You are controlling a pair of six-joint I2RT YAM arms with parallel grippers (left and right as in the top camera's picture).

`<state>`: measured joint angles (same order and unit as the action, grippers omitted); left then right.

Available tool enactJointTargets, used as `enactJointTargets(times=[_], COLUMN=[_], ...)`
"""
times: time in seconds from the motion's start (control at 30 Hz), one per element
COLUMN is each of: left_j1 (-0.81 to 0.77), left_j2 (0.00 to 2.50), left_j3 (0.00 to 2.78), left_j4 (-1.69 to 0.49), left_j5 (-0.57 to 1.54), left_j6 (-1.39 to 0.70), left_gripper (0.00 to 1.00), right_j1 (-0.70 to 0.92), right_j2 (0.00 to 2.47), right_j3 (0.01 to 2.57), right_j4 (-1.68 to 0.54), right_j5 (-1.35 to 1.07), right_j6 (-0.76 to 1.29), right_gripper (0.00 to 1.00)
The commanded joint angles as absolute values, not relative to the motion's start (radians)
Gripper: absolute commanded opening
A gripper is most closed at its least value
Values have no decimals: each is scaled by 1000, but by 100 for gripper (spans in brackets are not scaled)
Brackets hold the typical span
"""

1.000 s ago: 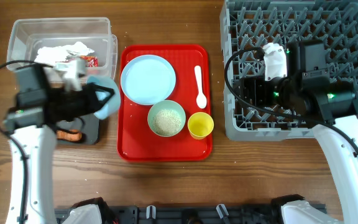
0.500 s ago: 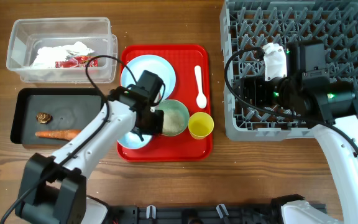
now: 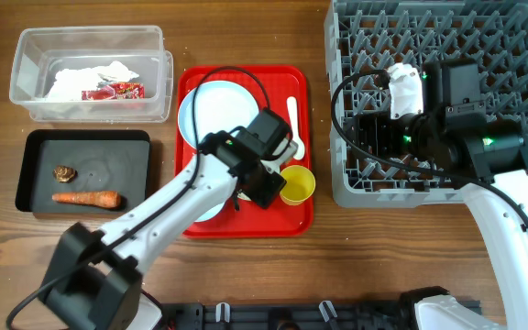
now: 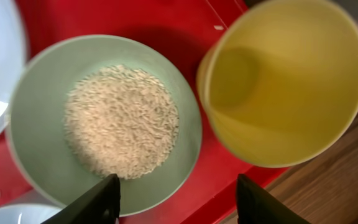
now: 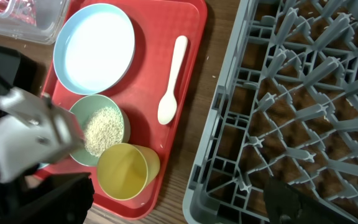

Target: Sort waste into correct bins and load items into the dishwasher rack

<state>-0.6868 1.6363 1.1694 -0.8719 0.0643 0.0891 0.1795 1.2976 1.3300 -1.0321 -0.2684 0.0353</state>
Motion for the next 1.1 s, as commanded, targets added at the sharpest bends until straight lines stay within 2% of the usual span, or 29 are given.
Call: enactJointTargets(times=[0.0, 0.37, 0.47, 0.53, 0.63, 0.87, 1.0, 1.07], left_j1=[-697, -696, -696, -696, -696, -647, -544, -445], left_j2=[1711, 1832, 1837, 1837, 1832, 1801, 1745, 1692], left_j3=[1180, 1178, 1178, 1178, 1188, 1426, 1451, 1451], left_j4=[-879, -836, -801, -791, -771, -775, -801, -856], left_j5=[58, 50, 50, 51, 51, 51, 61, 115], left_j6=[165, 179, 179, 179, 168, -52, -216, -279], left_gripper=[55, 30, 17, 4, 4, 4, 4, 4], right_j1=[177, 177, 177, 177, 177, 177, 177, 177], right_j2=[1287, 1287, 1287, 1287, 1287, 1287, 1287, 1287], right_j3=[1321, 1321, 1321, 1321, 1321, 1321, 1320, 1321], right_j4=[-1035, -1037, -1038, -1038, -1038, -1037, -1033, -1033], right_j5=[-263, -262, -262, -262, -262, -262, -260, -259], right_j6=[26, 26, 26, 26, 26, 26, 25, 25], right_gripper=[90, 90, 90, 90, 90, 90, 90, 90])
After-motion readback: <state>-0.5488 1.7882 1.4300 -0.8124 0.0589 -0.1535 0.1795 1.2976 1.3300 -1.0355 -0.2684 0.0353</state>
